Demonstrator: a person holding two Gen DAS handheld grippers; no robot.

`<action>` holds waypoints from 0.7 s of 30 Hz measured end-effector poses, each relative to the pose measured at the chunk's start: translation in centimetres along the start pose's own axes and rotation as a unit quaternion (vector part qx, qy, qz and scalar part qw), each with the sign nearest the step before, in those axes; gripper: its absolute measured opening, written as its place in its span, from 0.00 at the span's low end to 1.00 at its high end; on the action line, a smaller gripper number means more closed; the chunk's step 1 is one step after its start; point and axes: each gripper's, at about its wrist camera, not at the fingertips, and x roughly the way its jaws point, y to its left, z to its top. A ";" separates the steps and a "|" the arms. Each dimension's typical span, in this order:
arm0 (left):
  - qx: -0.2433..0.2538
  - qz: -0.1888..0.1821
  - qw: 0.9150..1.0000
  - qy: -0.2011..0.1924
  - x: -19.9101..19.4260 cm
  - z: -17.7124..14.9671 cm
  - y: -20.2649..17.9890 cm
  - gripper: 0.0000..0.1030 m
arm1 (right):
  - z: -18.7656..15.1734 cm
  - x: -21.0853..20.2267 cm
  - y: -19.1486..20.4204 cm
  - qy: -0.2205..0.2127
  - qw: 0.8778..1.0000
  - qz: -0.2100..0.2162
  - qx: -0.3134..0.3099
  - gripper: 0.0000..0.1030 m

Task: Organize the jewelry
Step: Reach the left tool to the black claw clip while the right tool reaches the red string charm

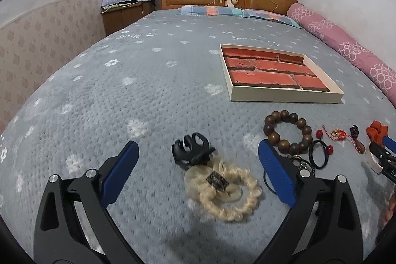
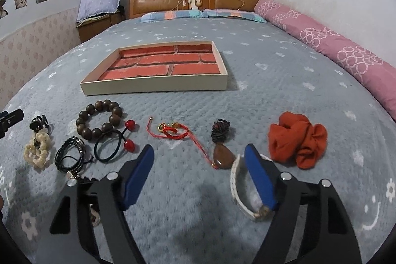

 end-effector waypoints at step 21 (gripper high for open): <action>-0.003 -0.008 0.999 0.046 5.7 0.3 1.1 0.91 | 2.4 7.9 2.4 0.077 0.997 0.009 -0.017 0.57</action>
